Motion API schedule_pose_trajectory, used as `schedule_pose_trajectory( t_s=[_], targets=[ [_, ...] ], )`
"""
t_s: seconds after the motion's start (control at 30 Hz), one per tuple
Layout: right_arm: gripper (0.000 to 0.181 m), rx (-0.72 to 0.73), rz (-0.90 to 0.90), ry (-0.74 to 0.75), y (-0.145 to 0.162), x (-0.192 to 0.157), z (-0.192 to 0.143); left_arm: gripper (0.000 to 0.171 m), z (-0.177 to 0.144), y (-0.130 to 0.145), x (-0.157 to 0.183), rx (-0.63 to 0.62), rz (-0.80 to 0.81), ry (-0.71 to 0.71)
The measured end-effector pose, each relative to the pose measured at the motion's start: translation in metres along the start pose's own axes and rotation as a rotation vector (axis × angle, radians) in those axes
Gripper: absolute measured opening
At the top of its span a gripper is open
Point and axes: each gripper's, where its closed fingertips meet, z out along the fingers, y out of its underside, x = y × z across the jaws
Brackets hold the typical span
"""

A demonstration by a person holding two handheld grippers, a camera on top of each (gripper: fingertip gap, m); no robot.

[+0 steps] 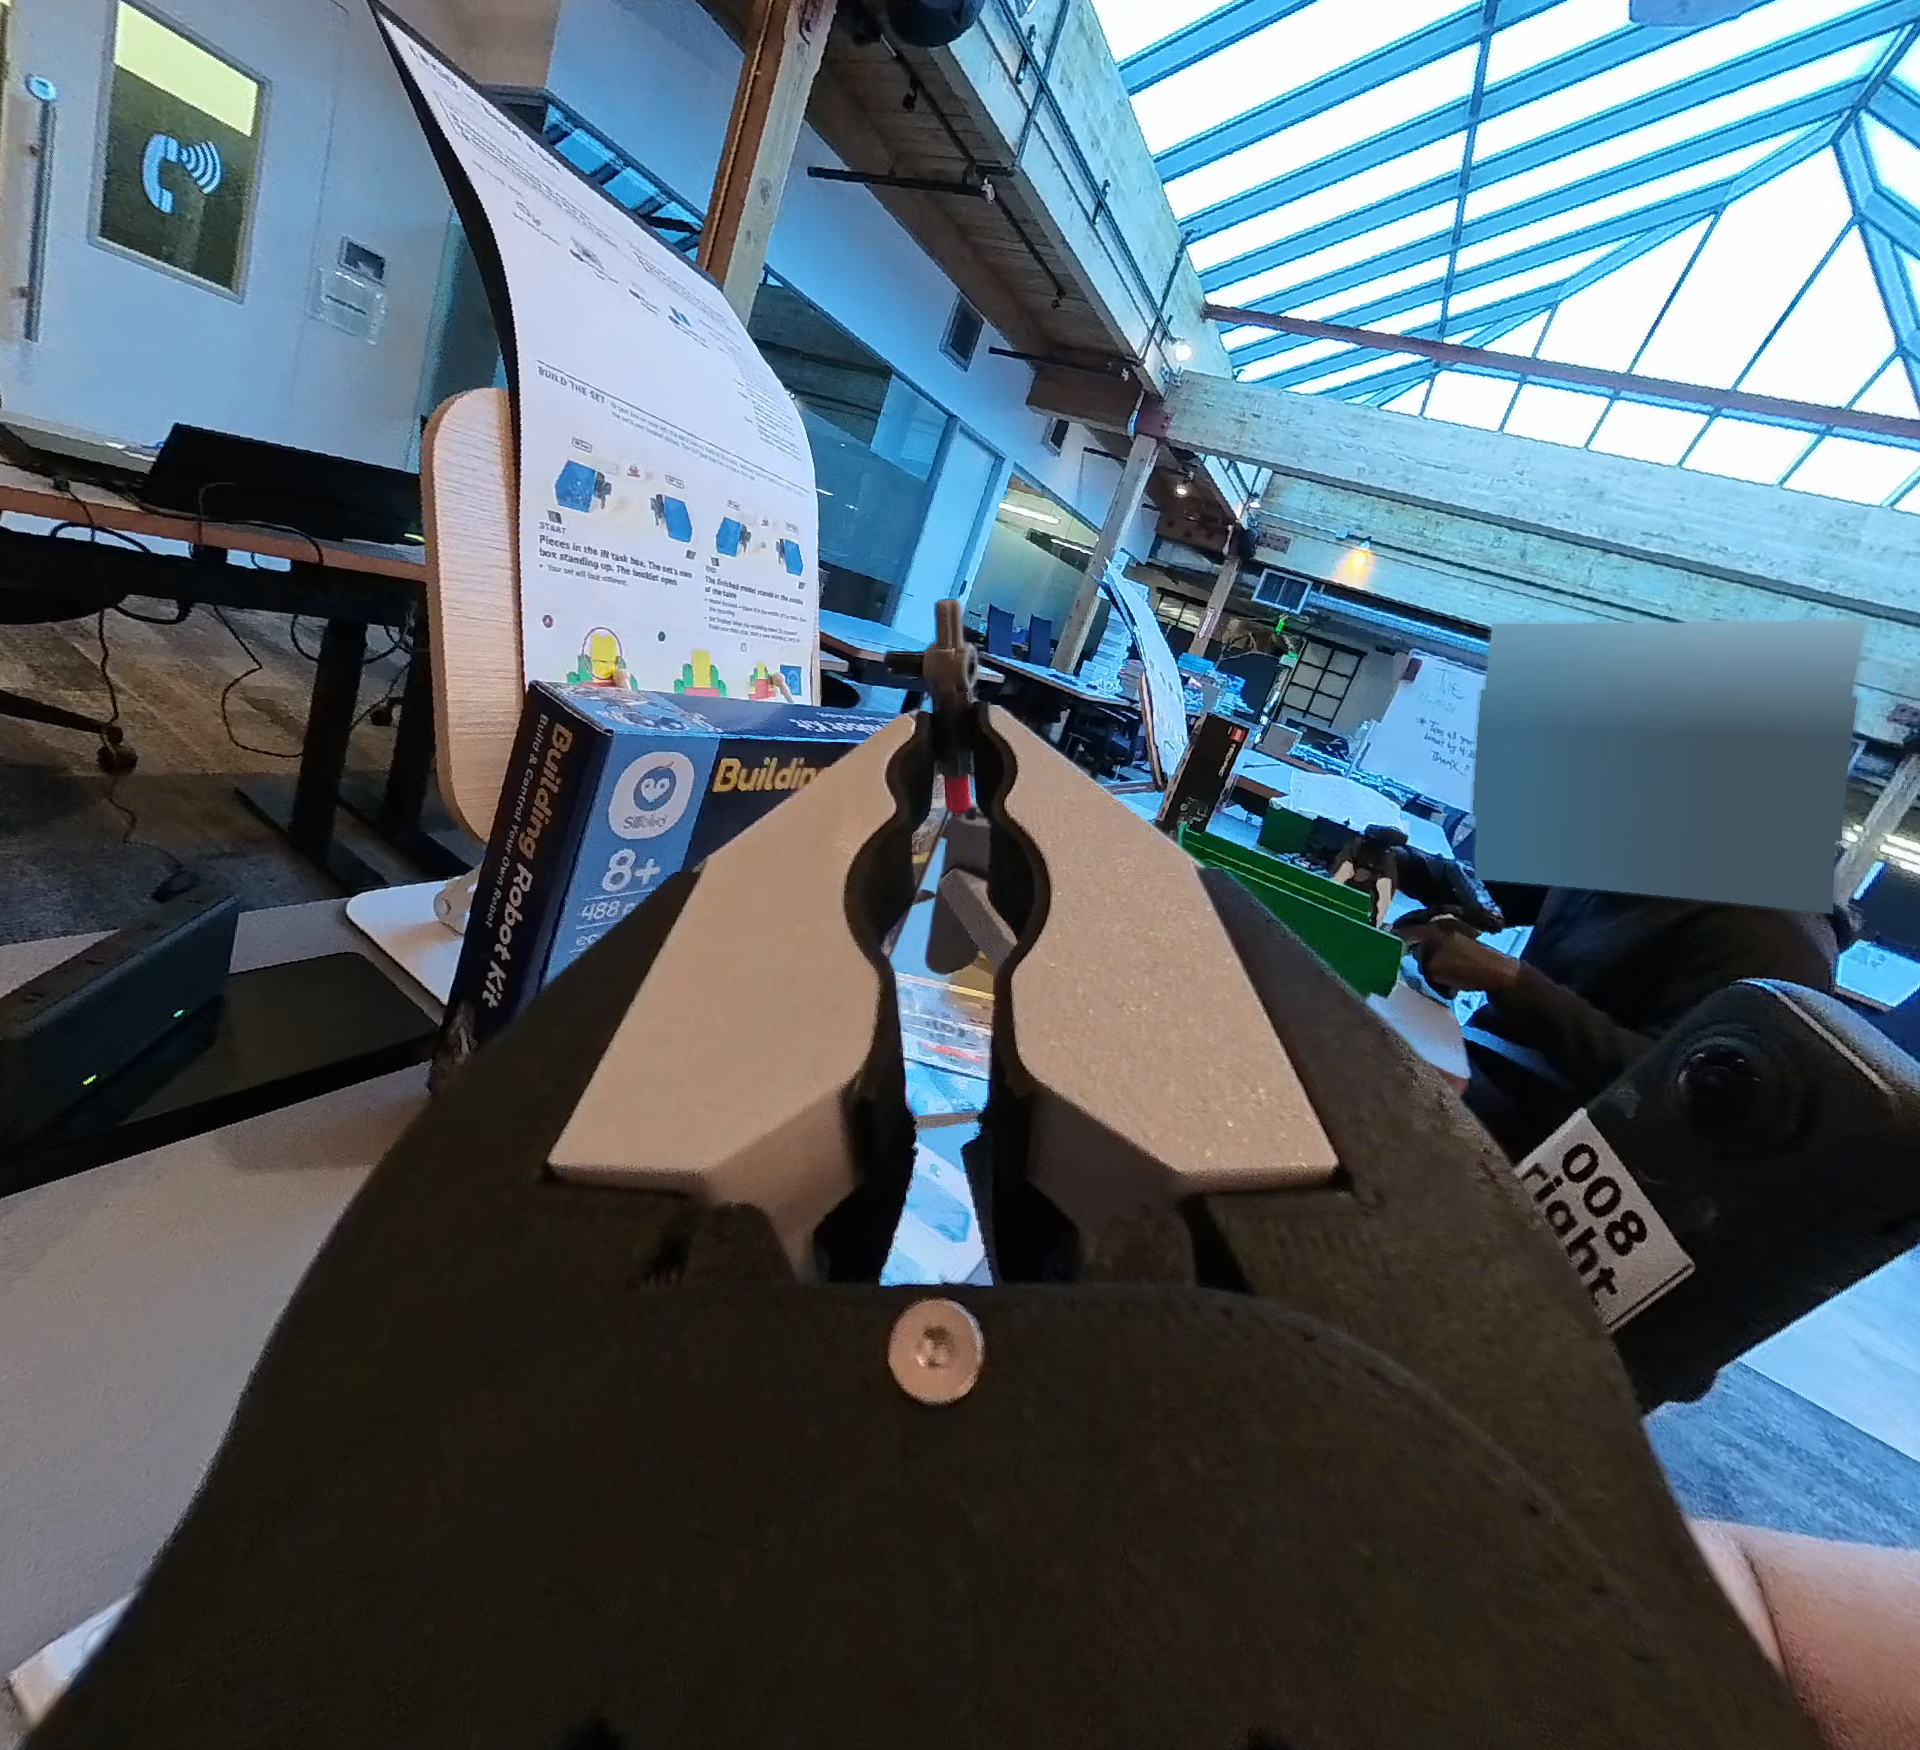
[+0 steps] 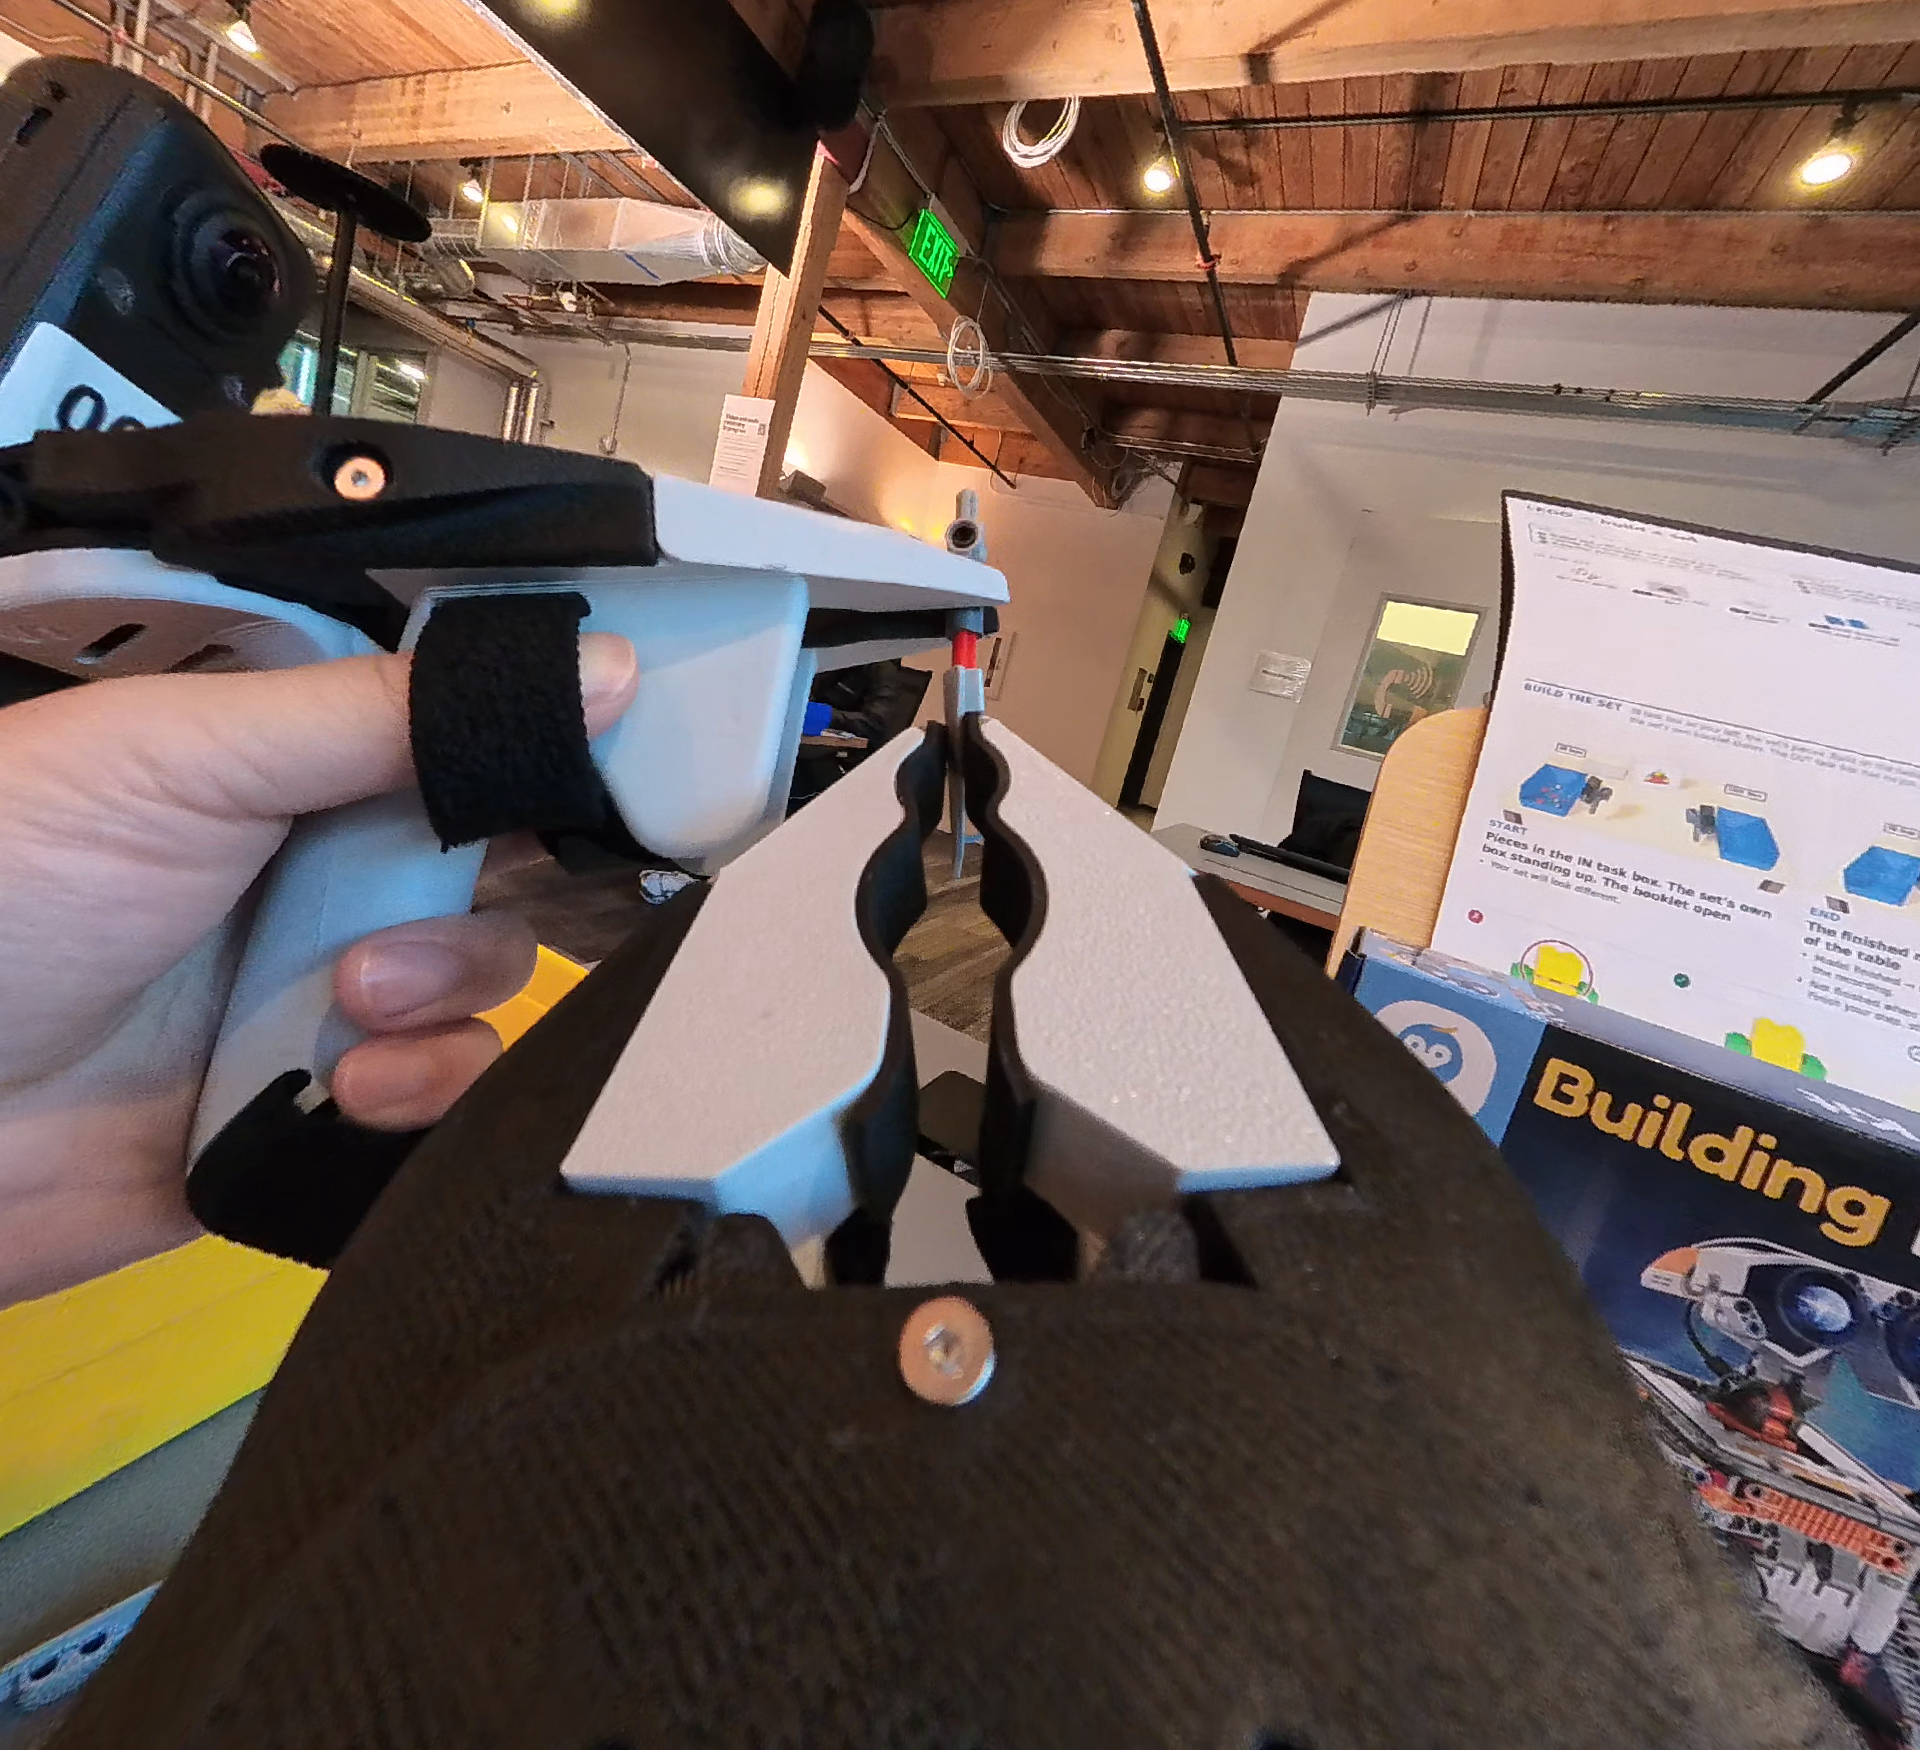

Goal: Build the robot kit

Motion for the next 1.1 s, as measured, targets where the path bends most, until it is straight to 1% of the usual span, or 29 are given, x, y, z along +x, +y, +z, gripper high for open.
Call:
schedule_pose_trajectory(
  t_s=[0.27,0.5,0.63,0.83,1.03,1.1],
  targets=[
    [0.001,-0.029,0.009,0.004,0.005,0.001,0.002,0.005,0.001,0.002,-0.002,-0.006,0.023,-0.015],
    [0.001,-0.069,0.027,0.014,0.008,0.002,0.004,0.005,0.001,0.003,-0.005,0.013,0.027,-0.032],
    [0.001,-0.086,-0.016,0.036,0.009,0.002,0.005,0.004,0.001,0.003,-0.007,0.044,0.037,-0.055],
    [0.001,-0.082,-0.132,0.071,0.008,0.001,0.005,0.005,-0.001,0.002,-0.008,0.116,0.029,-0.088],
    [0.0,-0.091,-0.199,0.089,0.01,0.001,0.006,0.004,-0.003,0.003,-0.01,0.153,0.022,-0.106],
    [0.001,-0.099,-0.19,0.087,0.011,0.001,0.006,0.004,-0.003,0.003,-0.011,0.166,0.04,-0.121]
  ],
)
